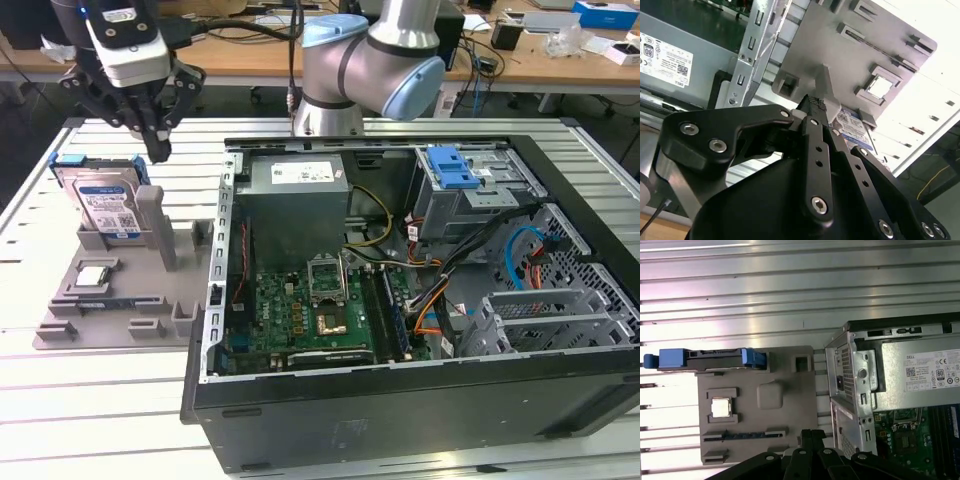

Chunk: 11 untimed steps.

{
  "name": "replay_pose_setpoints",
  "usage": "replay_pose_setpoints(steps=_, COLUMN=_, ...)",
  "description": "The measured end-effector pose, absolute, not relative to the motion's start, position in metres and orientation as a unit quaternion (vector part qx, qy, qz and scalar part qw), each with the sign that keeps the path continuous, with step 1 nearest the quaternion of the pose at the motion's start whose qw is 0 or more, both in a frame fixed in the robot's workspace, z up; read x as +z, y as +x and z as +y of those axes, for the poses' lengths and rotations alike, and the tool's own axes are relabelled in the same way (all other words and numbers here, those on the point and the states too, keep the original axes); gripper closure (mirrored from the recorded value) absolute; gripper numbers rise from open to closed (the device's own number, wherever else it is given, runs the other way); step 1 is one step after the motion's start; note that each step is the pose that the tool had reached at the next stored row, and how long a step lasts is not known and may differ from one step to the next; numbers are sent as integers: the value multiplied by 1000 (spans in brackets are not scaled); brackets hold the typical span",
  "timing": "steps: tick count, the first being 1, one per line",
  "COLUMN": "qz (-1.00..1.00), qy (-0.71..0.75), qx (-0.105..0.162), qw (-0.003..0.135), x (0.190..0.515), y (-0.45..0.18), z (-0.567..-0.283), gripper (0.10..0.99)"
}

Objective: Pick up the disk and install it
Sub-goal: 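Reach for the disk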

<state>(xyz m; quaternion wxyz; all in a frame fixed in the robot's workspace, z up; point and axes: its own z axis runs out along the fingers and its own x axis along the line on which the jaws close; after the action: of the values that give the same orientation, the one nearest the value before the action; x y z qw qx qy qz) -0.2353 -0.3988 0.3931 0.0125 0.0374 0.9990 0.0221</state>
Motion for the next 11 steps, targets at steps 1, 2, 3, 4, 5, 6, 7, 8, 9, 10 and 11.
replay_pose_setpoints(steps=1, qz=999, qy=37, qx=22, qw=12, x=393, y=-238, z=-399, gripper=980)
replay_pose_setpoints(steps=2, qz=999, qy=37, qx=22, qw=12, x=393, y=-240, z=-399, gripper=980)
replay_pose_setpoints(steps=3, qz=999, qy=37, qx=22, qw=13, x=393, y=-243, z=-399, gripper=980)
replay_pose_setpoints(steps=4, qz=999, qy=37, qx=22, qw=12, x=393, y=-246, z=-399, gripper=980)
replay_pose_setpoints(steps=5, qz=999, qy=37, qx=22, qw=12, x=393, y=-248, z=-399, gripper=980)
replay_pose_setpoints(steps=6, qz=999, qy=37, qx=22, qw=12, x=393, y=-250, z=-399, gripper=980)
replay_pose_setpoints(steps=7, qz=999, qy=37, qx=22, qw=12, x=393, y=-252, z=-399, gripper=980)
replay_pose_setpoints(steps=8, qz=999, qy=37, qx=22, qw=12, x=393, y=-254, z=-399, gripper=980)
replay_pose_setpoints(steps=9, qz=999, qy=37, qx=22, qw=13, x=393, y=-256, z=-399, gripper=980)
replay_pose_setpoints(steps=10, qz=999, qy=37, qx=22, qw=12, x=393, y=-260, z=-399, gripper=980)
replay_pose_setpoints(steps=11, qz=999, qy=37, qx=22, qw=13, x=393, y=-264, z=-399, gripper=980)
